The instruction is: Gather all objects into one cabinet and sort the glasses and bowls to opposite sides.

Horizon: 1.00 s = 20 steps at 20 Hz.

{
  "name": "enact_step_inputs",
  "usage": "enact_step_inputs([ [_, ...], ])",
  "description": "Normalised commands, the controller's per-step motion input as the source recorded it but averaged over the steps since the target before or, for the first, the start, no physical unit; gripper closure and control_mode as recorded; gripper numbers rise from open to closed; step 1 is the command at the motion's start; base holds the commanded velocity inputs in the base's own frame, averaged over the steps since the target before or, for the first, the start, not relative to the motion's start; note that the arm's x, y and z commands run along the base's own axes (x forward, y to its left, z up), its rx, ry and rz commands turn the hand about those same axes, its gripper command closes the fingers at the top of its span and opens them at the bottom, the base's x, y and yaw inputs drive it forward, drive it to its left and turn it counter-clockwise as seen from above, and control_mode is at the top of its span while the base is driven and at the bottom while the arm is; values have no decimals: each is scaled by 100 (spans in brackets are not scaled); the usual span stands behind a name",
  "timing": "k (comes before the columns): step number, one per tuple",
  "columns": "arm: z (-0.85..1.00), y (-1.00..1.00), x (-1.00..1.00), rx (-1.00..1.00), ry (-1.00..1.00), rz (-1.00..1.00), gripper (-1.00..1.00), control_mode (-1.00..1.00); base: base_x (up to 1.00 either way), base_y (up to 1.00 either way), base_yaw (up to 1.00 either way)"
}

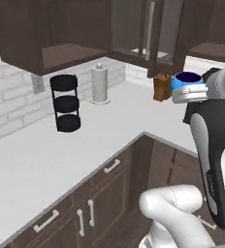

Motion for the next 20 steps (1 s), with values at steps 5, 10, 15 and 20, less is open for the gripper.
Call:
enact_step_inputs([
  [5, 0, 0, 0, 0, 0, 0, 100, 100, -8, -7, -96],
  [10, 0, 0, 0, 0, 0, 0, 100, 100, -10, -9, -93],
  [15, 0, 0, 0, 0, 0, 0, 100, 100, -4, -4, -83],
  [20, 0, 0, 0, 0, 0, 0, 100, 100, 13, 15, -31],
])
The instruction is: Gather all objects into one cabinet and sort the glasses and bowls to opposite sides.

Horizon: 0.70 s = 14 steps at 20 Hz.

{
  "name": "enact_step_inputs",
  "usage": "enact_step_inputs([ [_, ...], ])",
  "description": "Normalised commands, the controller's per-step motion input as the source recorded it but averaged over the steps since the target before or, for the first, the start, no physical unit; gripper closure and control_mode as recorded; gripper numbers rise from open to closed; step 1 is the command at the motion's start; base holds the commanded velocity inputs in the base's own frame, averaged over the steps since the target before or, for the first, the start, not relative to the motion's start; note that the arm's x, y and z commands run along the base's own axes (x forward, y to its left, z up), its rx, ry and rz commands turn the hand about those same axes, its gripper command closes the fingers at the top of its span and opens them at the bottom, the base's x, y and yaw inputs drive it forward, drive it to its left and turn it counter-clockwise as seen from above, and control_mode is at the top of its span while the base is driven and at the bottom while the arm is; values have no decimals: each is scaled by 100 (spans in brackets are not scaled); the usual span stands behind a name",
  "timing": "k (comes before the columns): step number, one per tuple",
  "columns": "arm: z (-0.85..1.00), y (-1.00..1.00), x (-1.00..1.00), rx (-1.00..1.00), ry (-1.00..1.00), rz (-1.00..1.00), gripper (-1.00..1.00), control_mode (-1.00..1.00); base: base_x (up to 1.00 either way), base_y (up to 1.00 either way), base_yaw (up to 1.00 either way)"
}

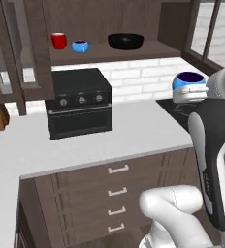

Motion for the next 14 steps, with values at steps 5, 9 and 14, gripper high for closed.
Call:
enact_step_inputs([
  [5, 0, 0, 0, 0, 0, 0, 100, 100, 39, 26, -7],
  [9, 0, 0, 0, 0, 0, 0, 100, 100, 50, 45, -4],
  [14, 0, 0, 0, 0, 0, 0, 100, 100, 44, 53, -6],
])
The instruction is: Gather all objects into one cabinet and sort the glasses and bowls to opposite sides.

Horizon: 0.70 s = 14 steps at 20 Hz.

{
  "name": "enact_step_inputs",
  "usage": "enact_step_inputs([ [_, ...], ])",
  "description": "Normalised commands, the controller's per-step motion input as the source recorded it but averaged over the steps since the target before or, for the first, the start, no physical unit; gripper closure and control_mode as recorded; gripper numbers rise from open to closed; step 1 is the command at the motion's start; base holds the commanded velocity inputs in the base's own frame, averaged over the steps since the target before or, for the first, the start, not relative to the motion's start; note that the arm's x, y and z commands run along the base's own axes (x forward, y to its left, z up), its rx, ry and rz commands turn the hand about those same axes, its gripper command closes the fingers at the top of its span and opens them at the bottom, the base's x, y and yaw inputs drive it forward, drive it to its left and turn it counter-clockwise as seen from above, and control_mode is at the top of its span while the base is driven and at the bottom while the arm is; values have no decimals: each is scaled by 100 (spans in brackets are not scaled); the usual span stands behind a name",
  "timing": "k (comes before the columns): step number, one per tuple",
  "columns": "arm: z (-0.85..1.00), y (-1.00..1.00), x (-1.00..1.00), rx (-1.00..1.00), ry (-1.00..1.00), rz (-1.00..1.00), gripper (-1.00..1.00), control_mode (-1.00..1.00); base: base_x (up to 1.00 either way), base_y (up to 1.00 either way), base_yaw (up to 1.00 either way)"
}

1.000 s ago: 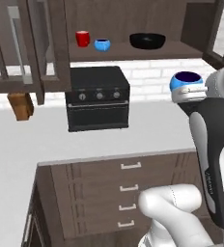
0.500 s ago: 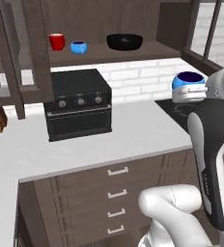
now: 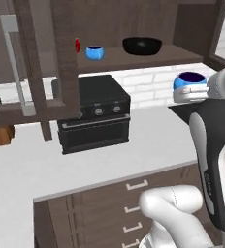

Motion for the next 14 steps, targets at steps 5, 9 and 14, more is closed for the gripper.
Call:
enact_step_inputs([
  [5, 0, 0, 0, 0, 0, 0, 100, 100, 38, 17, -5],
  [9, 0, 0, 0, 0, 0, 0, 100, 100, 42, -8, 0],
  [14, 0, 0, 0, 0, 0, 0, 100, 100, 39, -12, 0],
])
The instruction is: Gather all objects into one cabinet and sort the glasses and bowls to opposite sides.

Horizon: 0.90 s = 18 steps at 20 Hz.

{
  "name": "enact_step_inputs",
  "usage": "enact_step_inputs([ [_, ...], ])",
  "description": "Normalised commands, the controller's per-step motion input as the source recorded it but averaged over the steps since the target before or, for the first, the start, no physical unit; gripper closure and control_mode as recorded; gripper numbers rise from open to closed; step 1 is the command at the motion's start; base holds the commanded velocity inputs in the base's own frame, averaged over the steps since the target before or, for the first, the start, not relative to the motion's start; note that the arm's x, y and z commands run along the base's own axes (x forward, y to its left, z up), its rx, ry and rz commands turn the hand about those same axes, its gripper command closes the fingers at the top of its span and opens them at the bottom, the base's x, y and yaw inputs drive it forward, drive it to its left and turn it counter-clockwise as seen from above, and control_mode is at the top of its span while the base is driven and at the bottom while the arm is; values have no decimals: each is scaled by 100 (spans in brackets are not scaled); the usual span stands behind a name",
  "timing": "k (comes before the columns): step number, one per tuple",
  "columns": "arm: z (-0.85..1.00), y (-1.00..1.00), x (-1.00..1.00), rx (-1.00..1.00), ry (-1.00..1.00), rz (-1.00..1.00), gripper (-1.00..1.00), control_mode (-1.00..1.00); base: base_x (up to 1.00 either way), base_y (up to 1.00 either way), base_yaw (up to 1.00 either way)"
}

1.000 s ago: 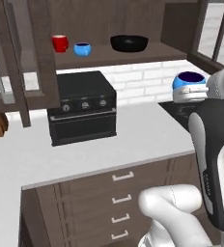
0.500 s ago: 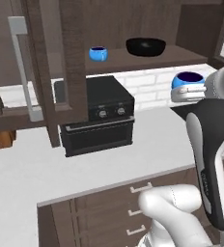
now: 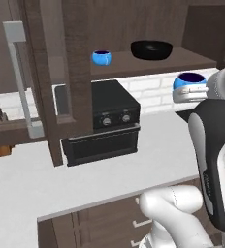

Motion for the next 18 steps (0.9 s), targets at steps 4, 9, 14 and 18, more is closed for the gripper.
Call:
enact_step_inputs([
  [4, 0, 0, 0, 0, 0, 0, 100, 100, 28, -30, 10],
  [9, 0, 0, 0, 0, 0, 0, 100, 100, 28, -35, 21],
  [14, 0, 0, 0, 0, 0, 0, 100, 100, 25, -11, 17],
  [18, 0, 0, 0, 0, 0, 0, 100, 100, 33, 0, 11],
])
